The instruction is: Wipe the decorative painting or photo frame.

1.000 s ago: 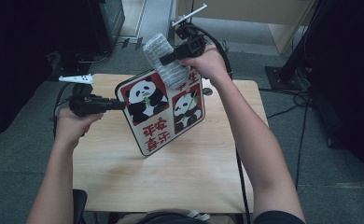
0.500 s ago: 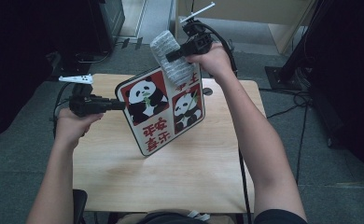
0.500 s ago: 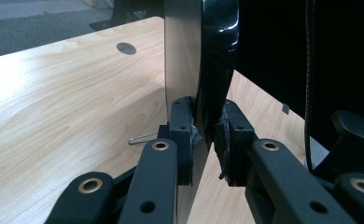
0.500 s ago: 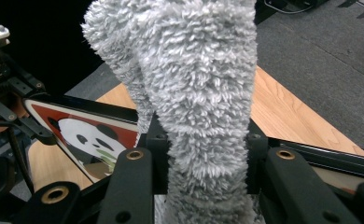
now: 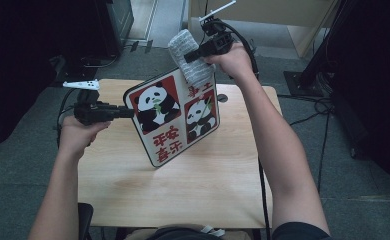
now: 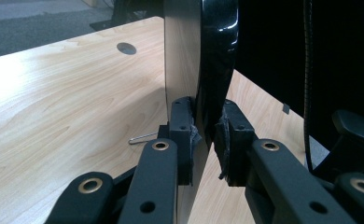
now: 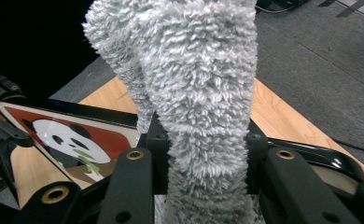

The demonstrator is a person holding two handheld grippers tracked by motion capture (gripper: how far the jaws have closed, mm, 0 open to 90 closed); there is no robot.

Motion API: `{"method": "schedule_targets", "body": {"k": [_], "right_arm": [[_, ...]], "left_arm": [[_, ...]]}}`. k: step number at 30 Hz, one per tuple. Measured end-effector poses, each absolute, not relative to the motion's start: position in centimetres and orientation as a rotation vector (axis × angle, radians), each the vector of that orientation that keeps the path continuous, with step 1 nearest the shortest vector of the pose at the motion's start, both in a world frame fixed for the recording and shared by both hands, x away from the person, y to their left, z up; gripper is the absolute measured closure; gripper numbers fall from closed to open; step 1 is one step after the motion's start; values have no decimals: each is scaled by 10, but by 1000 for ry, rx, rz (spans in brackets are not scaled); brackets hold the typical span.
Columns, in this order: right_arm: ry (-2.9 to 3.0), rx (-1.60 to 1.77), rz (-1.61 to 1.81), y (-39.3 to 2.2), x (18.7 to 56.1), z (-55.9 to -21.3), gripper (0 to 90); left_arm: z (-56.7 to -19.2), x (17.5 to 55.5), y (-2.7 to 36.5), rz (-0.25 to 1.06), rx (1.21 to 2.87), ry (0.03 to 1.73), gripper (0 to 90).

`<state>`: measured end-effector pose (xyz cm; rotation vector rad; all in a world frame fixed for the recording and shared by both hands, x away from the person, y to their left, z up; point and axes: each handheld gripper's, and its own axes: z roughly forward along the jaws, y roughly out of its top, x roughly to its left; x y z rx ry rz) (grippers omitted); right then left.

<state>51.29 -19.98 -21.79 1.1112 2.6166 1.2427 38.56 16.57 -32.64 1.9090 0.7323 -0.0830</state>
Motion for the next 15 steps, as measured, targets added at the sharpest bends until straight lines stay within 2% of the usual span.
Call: {"method": "schedule_targets", "body": {"k": [15], "right_arm": [[2532,1175,1206,-225,522,-217,664]], "left_arm": [[-329,387,168,-111,1888,716,780]]}}
